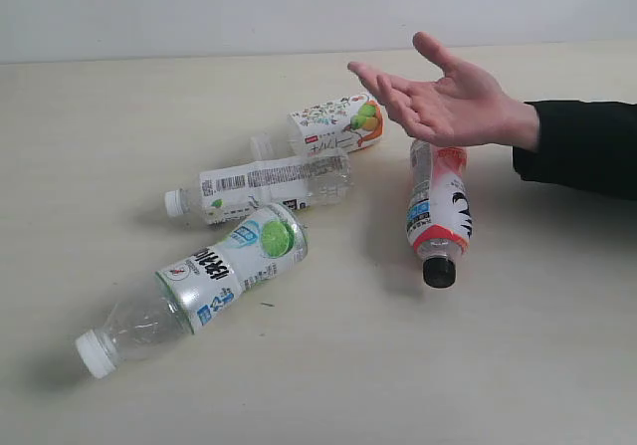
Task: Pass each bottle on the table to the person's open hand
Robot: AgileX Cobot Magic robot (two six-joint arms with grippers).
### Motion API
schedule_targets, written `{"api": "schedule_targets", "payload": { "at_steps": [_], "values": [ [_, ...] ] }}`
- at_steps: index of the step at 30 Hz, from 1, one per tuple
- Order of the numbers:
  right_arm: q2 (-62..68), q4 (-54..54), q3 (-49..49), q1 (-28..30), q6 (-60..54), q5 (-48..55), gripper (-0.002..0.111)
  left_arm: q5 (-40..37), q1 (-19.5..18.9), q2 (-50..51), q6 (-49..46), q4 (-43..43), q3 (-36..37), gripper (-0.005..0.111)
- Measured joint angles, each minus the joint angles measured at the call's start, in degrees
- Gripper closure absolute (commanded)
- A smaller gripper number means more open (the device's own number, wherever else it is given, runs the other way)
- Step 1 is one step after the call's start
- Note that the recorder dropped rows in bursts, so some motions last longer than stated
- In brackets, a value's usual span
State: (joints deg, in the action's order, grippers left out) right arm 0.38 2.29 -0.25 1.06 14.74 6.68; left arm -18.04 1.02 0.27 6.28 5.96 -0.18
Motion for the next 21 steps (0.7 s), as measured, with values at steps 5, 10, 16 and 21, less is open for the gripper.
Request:
{"api": "schedule_targets", "payload": {
  "at_steps": [5,10,16,21],
  "values": [
    [0.0,0.3,0.0,0.0,0.0,-4.2,0.108,0.0,0.0,0.0,0.0,0.0,0.0,0.104],
    [0.0,-2.9,0.0,0.0,3.6,-11.3,0.108,0.0,0.0,0.0,0.0,0.0,0.0,0.104],
    [0.0,-8.6,0.0,0.0,7.4,-22.6,0.108,0.0,0.0,0.0,0.0,0.0,0.0,0.104],
    [0.0,-15.0,0.0,0.0,11.0,-26.2,0.108,0.0,0.0,0.0,0.0,0.0,0.0,0.104]
  ]
}}
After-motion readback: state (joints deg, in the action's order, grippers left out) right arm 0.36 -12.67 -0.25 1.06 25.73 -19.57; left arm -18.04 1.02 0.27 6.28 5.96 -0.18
